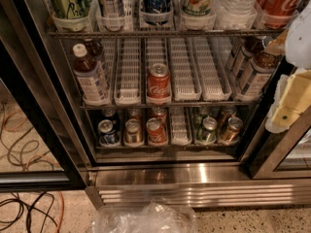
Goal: Pick blue plastic bottle from middle shelf of fridge
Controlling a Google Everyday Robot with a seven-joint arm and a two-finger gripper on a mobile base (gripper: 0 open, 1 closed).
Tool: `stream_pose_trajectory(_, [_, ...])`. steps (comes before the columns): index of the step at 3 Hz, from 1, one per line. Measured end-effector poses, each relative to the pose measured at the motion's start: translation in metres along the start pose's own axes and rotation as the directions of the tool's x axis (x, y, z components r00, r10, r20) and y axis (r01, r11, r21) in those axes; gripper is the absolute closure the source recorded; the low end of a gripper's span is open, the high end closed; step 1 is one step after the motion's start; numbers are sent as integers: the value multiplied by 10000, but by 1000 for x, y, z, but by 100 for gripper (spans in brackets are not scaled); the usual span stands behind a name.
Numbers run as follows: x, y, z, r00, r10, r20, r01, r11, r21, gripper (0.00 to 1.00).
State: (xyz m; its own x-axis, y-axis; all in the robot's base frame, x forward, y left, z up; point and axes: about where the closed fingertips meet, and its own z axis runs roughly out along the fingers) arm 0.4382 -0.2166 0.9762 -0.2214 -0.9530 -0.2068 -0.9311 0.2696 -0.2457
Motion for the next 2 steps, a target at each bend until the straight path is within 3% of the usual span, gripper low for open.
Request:
stream_pose_trajectory(1, [-1, -1, 1, 10000, -32, 43, 32, 10000, -13, 0])
stream_pose_trajectory(2, [8, -10, 19, 9997, -174, 179, 168, 9992, 360, 0])
